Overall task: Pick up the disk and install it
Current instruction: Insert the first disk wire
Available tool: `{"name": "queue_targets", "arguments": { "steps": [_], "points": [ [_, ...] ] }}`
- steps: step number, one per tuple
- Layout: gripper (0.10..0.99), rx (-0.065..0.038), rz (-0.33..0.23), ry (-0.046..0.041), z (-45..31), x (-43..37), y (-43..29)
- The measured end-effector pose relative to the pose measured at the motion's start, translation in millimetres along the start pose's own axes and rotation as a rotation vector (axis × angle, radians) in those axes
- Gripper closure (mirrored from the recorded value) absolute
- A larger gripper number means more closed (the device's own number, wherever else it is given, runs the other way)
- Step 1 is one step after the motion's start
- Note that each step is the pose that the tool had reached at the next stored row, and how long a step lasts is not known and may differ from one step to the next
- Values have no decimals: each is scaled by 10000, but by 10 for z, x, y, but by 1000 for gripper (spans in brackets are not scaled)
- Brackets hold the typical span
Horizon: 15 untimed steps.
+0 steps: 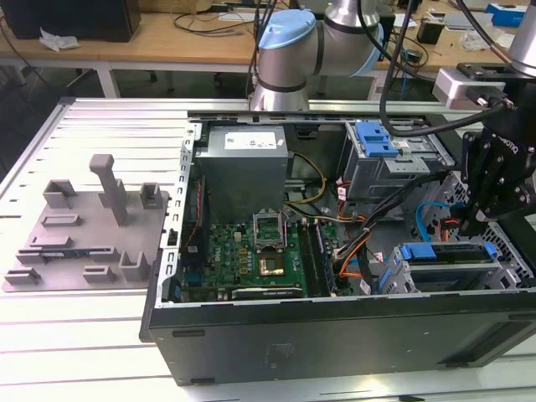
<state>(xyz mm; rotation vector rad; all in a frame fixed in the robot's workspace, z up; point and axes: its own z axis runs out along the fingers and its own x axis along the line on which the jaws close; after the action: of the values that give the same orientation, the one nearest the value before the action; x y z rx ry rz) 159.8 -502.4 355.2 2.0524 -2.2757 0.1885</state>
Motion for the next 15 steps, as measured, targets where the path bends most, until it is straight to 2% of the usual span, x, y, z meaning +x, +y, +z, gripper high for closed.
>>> {"name": "queue_targets", "arguments": {
  "steps": [3,4,5,6,15],
  "points": [
    [922,-1,1,-17,0,6,-1],
    [922,-7,2,-65,1,11,-1],
    [922,-16,5,-151,3,22,-2],
    [922,-20,6,-191,4,28,-3],
    [922,-25,8,-246,13,88,-9]
  ]
}}
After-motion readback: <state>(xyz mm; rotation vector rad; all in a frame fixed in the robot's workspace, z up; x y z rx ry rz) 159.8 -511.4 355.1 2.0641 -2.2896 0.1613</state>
